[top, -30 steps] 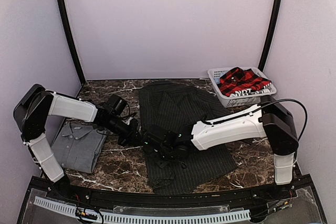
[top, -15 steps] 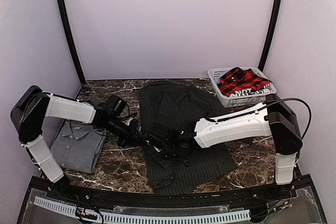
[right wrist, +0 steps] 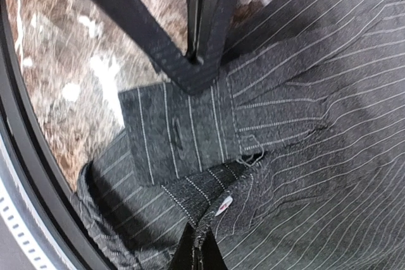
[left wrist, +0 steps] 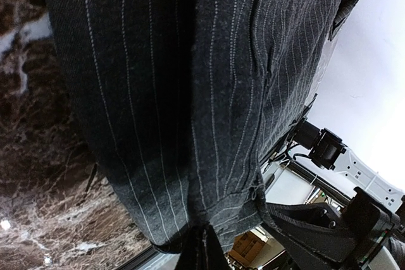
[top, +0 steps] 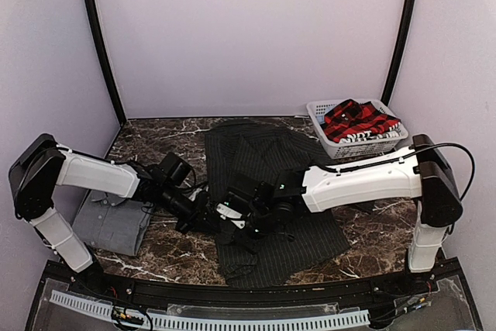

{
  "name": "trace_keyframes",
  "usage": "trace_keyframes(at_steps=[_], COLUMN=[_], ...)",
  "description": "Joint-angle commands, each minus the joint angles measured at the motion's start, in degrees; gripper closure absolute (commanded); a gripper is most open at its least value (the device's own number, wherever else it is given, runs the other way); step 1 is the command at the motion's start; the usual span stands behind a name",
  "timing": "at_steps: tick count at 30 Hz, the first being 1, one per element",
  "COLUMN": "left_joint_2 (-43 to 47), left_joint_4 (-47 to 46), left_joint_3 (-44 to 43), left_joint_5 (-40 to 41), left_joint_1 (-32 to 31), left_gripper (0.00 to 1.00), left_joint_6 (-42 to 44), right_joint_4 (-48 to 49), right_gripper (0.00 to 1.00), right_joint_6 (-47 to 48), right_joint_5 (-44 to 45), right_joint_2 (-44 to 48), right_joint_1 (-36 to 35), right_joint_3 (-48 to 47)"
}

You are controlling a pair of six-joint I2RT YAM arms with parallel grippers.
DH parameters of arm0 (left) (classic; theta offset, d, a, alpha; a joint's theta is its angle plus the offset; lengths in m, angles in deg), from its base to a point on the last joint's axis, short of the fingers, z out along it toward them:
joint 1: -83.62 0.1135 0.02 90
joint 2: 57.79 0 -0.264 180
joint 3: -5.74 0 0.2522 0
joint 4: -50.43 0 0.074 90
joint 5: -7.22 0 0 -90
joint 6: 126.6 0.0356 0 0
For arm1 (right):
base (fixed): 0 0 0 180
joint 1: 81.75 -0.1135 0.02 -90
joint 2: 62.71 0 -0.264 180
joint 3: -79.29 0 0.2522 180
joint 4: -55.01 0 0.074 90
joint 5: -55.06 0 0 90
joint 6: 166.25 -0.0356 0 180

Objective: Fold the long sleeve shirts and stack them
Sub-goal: Adjust the sleeve at the center of the board.

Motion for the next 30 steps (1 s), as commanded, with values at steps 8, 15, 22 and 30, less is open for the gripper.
trace_keyframes(at_steps=[8,15,22,30], left_joint_2=[1.3,1.8,1.8,1.8], left_joint_4=[-3.8,-3.7,-4.1,-4.5], left_joint_3=[2.9,3.4,4.1,4.7], left_joint_5=[0.8,1.4,2.0,2.2], left_joint_1=[-2.5,-3.0,-4.2,-5.2], left_gripper=[1.00,1.00,1.00,1.00], left_joint_6=[-3.0,-3.3,-3.7,-4.0], right_joint_4=[-1.4,-0.7,0.0,0.7], right_gripper=[1.00,1.00,1.00,1.00], right_joint_6=[2.1,1.9,1.5,0.9], right_joint_5=[-4.1,-6.7,-8.2,-8.6], right_joint_2=[0.2,0.6,0.9,1.8], right_joint_1=[-0.1,-0.1,-0.1,-0.2], right_joint_3=[1.8,2.9,4.0,5.4])
